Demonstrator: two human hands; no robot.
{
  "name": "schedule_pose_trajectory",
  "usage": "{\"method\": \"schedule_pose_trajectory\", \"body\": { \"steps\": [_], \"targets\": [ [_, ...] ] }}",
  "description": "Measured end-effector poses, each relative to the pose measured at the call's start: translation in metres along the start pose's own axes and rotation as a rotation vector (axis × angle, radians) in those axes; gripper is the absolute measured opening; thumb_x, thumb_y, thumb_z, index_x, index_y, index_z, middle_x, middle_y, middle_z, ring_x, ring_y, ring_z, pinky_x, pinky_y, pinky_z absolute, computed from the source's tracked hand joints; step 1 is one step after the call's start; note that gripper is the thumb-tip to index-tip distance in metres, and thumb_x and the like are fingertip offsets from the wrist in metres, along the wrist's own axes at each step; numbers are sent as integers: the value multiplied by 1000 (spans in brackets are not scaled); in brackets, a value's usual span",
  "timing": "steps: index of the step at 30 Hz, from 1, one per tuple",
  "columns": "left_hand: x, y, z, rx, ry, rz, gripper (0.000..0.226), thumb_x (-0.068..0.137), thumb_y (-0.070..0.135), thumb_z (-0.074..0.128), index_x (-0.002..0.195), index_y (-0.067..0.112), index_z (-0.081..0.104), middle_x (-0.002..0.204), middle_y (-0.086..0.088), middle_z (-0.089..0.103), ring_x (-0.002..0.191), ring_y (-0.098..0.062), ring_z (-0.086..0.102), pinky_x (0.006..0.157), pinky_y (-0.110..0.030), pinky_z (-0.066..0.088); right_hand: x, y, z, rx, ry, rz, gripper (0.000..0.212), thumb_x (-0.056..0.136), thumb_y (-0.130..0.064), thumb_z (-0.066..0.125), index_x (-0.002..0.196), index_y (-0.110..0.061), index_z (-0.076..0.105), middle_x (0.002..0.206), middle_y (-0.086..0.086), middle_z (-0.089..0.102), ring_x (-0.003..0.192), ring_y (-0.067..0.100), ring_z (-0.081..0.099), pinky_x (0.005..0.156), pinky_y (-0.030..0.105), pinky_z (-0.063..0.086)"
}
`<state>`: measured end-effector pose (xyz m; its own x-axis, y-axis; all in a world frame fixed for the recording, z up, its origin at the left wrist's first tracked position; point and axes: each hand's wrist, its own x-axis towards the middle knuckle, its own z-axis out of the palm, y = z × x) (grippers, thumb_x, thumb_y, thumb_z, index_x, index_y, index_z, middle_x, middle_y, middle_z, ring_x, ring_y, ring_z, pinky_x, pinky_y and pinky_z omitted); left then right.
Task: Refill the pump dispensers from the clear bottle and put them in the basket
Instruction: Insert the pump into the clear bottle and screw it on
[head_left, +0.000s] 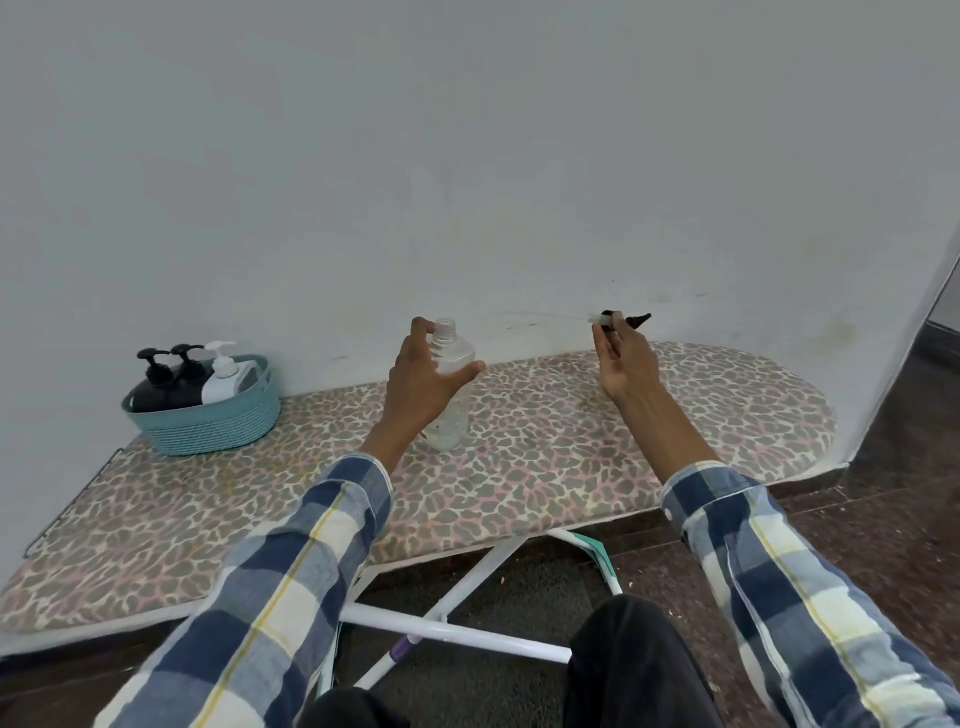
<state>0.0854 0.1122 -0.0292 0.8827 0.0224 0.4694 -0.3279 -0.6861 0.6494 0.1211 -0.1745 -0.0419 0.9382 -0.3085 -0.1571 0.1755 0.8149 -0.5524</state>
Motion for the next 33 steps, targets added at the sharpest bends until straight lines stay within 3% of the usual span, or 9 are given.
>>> {"method": "schedule_pose_trajectory", "body": {
  "steps": [3,5,8,11,21,27,33],
  "targets": [
    [-2,3,1,-15,-11,17,71,80,57,90,123,30,41,126,-3,65,102,-25,68,76,-33,47,0,-5,6,19,-34,-23,36,103,-14,70,128,12,68,129,19,70,107,20,72,76,24,64],
    [-4,7,4,-8,-17,47,70,80,57,90,123,30,41,126,-2,64,101,-25,68,74,-33,46,-2,-7,11,4,-35,-44,32,101,-11,72,125,10,70,133,19,71,113,23,73,79,26,65],
    [-6,12,7,11,-14,84,72,78,60,90,124,28,44,125,0,63,100,-24,68,74,-34,48,-7,-11,16,-35,-44,-58,11,101,-7,71,99,3,74,132,18,70,110,23,73,84,28,66],
    [-7,14,8,30,-11,95,71,79,59,90,124,29,44,124,2,62,100,-24,68,74,-33,47,-7,-14,14,-58,-60,-69,14,101,-7,71,91,1,73,124,15,71,106,20,73,78,25,64],
    [-10,19,9,47,-18,90,70,80,58,89,124,29,43,123,2,62,101,-24,67,73,-32,44,-6,-19,10,-56,-139,-105,9,103,-8,70,104,1,71,107,9,75,91,12,78,82,24,63],
    [-12,21,11,55,-26,103,69,79,56,90,124,30,44,123,3,60,100,-23,67,73,-33,47,-4,-22,10,-111,-173,-166,29,104,-10,69,126,7,64,114,10,72,94,13,78,87,23,61],
    [-13,24,15,97,-43,141,69,81,55,88,126,29,44,120,1,60,97,-26,67,75,-39,54,-14,-30,26,-191,-220,-301,43,101,-8,72,138,10,57,106,12,75,100,18,74,92,27,61]
  ]
}}
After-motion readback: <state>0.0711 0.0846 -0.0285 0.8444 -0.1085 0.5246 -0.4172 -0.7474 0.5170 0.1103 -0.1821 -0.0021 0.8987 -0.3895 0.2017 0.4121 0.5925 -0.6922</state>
